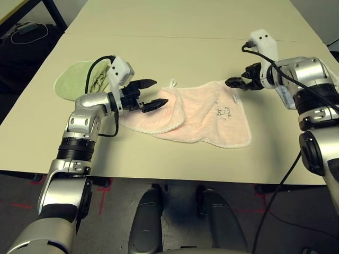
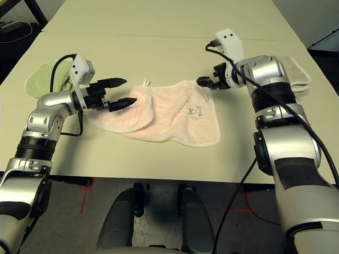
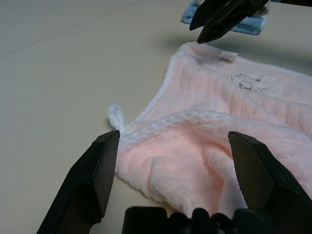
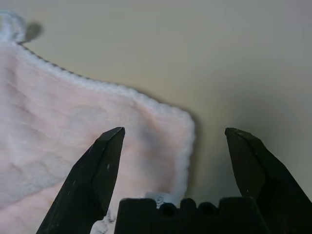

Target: Fold the towel and set it aside.

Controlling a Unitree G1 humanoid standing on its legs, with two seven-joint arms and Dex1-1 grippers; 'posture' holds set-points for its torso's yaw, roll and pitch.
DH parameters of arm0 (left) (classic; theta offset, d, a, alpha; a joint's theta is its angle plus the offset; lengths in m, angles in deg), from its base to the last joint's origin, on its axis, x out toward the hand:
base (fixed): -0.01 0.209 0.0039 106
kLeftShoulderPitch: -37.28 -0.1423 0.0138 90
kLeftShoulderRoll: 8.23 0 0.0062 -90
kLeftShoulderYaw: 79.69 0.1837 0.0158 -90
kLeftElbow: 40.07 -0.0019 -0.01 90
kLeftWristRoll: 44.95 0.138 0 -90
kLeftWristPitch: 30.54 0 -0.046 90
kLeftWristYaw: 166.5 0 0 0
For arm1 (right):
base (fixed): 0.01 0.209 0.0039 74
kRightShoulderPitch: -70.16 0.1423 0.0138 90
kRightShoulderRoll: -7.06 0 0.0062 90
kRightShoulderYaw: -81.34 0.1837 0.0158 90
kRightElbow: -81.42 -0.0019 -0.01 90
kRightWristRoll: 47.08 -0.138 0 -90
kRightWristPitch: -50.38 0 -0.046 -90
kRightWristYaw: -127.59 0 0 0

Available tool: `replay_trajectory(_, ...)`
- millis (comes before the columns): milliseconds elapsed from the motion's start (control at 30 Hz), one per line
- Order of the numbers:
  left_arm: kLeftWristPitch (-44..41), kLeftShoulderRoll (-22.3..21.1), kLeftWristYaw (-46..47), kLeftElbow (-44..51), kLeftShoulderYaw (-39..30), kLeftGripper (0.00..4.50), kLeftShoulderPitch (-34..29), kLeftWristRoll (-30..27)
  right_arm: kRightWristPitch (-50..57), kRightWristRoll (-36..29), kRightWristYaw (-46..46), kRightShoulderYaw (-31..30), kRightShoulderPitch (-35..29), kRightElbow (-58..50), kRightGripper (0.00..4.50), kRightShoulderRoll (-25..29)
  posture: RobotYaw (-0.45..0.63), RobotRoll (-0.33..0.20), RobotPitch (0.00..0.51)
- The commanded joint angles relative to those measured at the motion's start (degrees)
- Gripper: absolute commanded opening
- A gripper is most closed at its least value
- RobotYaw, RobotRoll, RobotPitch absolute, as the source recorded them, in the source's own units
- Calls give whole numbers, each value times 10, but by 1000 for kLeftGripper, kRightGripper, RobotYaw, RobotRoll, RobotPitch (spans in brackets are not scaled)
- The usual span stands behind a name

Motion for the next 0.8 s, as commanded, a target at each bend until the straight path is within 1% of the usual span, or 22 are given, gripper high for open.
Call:
replay_trajectory(33,-6,-1,-1,15,5,4500,-2,3,-27,9,18,-3,22,56,4486,1,90,0,246)
replay_trajectory(167,-11,-3,0,19,4,4500,-3,2,-64,25,15,-4,46,105,4486,4,98,0,250)
replay_trajectory(367,-18,-5,3,31,2,4500,-12,1,-76,50,19,-11,74,141,4486,8,99,0,251)
replay_trajectory(567,-21,-3,6,33,2,4500,-11,0,-74,66,14,-11,78,151,4486,5,93,0,251)
replay_trajectory(800,-25,-2,6,36,3,4500,-12,-1,-65,68,20,-6,71,149,4486,3,91,0,252)
